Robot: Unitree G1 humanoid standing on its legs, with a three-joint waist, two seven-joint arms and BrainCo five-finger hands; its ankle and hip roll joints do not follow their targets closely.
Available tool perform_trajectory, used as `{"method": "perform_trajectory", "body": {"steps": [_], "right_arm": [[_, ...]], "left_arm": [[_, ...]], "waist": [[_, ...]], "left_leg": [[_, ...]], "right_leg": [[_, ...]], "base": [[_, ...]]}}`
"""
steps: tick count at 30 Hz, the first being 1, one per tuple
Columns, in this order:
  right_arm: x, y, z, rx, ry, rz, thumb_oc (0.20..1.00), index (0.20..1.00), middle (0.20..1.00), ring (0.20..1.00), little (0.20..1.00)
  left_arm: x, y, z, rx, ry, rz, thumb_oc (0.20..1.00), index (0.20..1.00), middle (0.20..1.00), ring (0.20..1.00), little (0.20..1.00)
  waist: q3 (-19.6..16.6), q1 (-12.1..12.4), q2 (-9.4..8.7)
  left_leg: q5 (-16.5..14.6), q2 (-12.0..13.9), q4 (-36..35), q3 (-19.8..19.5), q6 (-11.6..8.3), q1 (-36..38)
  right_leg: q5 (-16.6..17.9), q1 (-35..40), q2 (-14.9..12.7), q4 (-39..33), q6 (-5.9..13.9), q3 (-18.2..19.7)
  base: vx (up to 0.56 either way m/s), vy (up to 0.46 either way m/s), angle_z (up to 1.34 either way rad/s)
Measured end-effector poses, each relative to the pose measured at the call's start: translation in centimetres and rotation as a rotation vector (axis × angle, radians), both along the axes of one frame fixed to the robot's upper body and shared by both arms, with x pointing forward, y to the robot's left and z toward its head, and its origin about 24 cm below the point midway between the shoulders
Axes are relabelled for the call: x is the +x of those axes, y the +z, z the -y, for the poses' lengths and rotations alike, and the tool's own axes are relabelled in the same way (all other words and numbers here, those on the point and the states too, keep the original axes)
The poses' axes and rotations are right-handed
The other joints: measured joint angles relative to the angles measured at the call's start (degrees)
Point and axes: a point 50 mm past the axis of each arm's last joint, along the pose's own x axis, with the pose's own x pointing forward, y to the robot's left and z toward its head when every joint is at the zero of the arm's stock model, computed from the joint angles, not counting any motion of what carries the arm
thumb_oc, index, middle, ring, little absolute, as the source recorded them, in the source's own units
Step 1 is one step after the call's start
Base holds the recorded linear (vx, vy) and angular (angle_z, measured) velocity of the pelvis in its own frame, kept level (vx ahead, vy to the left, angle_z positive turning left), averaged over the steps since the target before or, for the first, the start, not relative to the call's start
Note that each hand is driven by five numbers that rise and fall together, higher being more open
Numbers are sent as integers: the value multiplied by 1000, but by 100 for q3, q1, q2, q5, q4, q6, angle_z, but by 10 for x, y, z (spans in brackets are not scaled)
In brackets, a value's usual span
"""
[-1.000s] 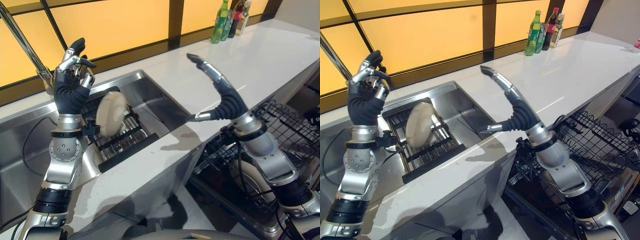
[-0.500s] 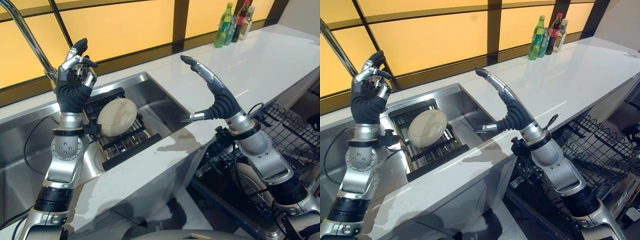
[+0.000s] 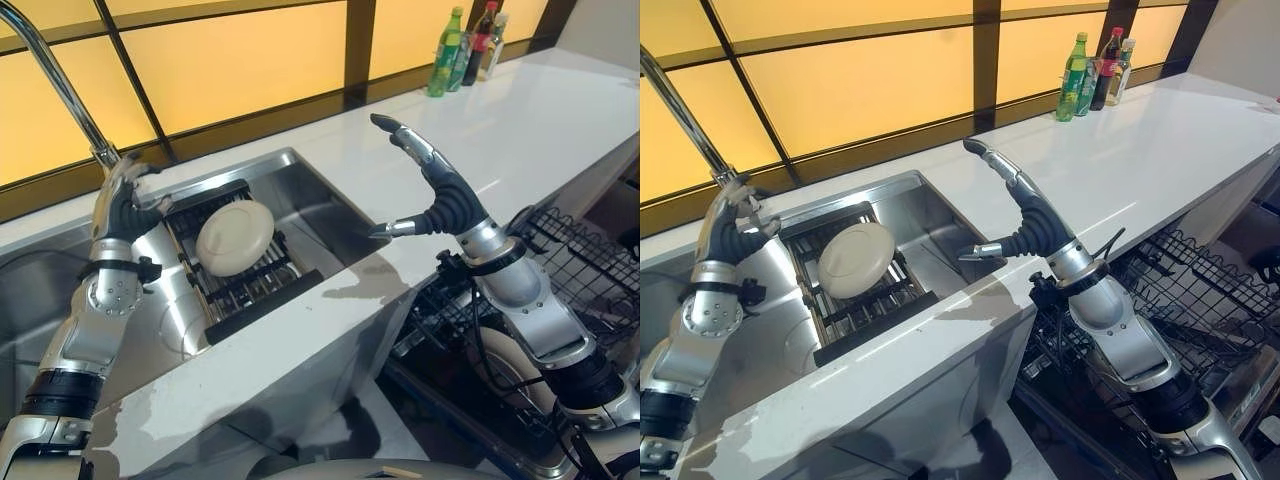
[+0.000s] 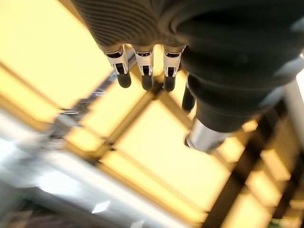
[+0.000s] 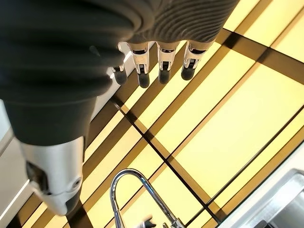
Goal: Pick up plates and place into dishwasher.
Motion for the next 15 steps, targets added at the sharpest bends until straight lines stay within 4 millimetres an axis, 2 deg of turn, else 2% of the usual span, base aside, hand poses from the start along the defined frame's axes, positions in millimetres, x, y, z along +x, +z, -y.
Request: {"method": "perform_trajectory", "body": {"steps": [5,11,15], "right_arm": [[4,-4,3,-4,-31,-31,1000,1000,1000,1000,1000],[2,-20,9,0,-73,-100,1000,1000,1000,1000,1000],[2,-22,12,3,-90,-110,1000,1000,1000,1000,1000]], "left_arm": [[1,-28,19,-19,-99,-205,1000,1000,1000,1000,1000],[-1,-40,27,-22,-151,-298,1000,1000,1000,1000,1000],[-4,-47,28,-21,-156,-340,1000,1000,1000,1000,1000]], "waist": [[3,93,1],[84,34,31],[221,-76,86]], "left_leg": [[1,-6,-13,-2,2,-2],[37,-9,-114,10,10,3],[40,-15,-136,19,11,4]], "right_leg": [[-7,-3,-9,0,6,-1],[-20,-10,-21,0,17,2],[-24,-27,-30,-1,23,4]], "base": [[45,29,1],[11,9,0],[31,-9,0]]}}
